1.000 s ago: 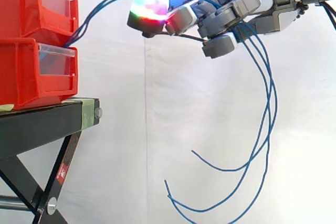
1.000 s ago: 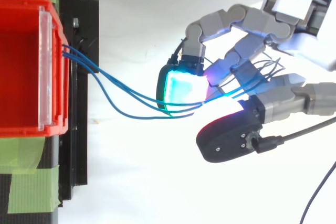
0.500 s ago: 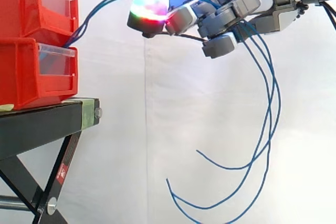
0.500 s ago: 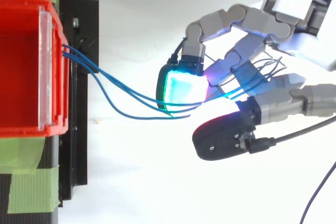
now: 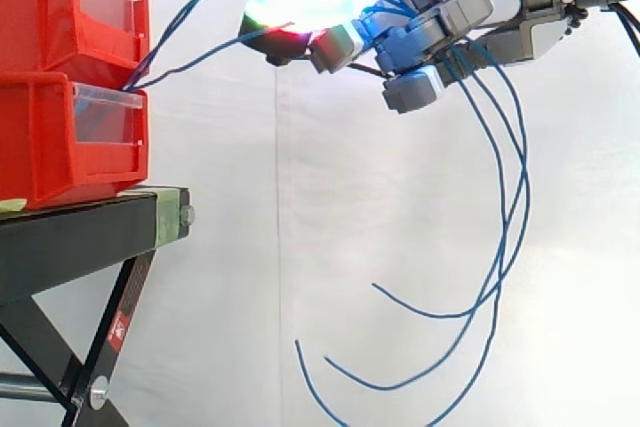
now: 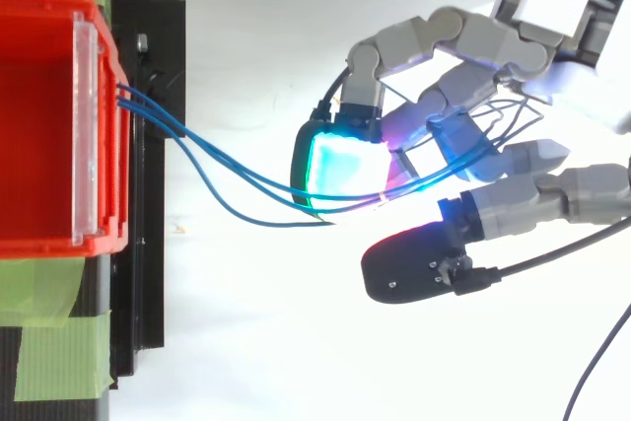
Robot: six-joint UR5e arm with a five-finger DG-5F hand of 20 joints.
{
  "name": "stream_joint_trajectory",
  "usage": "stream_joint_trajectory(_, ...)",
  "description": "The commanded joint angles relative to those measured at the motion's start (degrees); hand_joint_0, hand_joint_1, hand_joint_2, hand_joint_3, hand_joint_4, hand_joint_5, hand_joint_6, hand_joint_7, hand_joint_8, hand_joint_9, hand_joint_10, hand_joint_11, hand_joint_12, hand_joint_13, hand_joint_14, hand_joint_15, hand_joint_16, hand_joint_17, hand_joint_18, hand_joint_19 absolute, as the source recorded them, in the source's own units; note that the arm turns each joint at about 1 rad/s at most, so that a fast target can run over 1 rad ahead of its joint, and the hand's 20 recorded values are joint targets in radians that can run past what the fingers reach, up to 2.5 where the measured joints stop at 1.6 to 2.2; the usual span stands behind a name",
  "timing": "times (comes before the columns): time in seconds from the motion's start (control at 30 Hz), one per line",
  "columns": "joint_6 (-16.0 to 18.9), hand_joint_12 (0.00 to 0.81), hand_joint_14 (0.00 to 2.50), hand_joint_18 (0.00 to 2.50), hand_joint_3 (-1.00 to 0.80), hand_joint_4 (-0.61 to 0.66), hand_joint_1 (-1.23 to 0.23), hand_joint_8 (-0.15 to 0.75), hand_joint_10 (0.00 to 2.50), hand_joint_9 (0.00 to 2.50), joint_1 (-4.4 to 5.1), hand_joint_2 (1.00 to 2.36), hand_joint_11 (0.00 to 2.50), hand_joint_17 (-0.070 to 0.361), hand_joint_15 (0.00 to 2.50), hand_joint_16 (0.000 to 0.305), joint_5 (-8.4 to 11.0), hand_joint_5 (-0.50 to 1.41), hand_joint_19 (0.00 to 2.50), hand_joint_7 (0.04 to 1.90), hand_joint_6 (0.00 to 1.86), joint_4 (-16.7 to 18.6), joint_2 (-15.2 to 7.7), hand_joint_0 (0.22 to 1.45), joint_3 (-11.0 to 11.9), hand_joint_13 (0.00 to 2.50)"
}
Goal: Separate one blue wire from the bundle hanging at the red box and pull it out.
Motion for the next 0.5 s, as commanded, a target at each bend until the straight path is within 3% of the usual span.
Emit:
stream_joint_trajectory(0.0,0.0,0.343,2.09,0.94,-0.36,0.22,-0.92,0.326,0.01,0.80,0.00,1.01,1.65,0.105,1.13,0.047,-0.01,-0.26,1.44,1.08,0.84,0.0,0.0,0.73,0.0,0.99)
stream_joint_trajectory(0.13,0.0,0.351,2.22,0.98,-0.44,0.26,-0.76,0.342,0.01,0.88,0.00,1.01,1.62,0.106,1.03,0.047,-0.01,-0.26,1.49,1.08,0.83,0.1,0.0,0.59,0.0,1.02)
stream_joint_trajectory(0.47,0.0,0.344,2.22,1.02,-0.42,0.27,-0.62,0.354,0.01,0.97,0.00,1.01,1.63,0.109,1.02,0.048,-0.01,-0.24,1.48,1.08,0.83,0.0,0.1,0.58,0.0,1.06)
